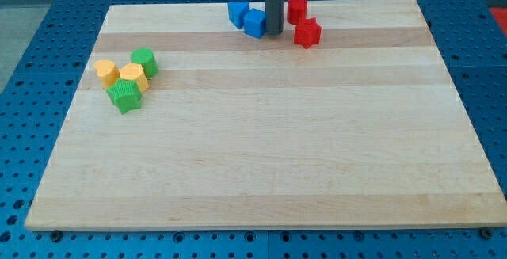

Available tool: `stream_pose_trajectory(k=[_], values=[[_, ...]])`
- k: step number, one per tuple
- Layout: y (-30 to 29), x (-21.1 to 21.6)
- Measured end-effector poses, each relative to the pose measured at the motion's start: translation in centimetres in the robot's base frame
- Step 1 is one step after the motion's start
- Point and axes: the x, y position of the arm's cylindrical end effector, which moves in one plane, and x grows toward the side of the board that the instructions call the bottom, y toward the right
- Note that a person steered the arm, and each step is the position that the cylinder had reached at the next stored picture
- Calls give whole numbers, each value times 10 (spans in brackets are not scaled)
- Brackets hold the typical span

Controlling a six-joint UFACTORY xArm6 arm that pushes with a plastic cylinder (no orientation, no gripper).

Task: Separate the blue blocks

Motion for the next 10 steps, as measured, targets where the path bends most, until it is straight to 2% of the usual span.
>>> stream_pose_trajectory(k=[1, 2, 3, 5, 6, 8, 10], values=[[2, 10], [10, -14], [-19, -35], [-26, -3], [-95, 27], [-136, -13], [-137, -60]])
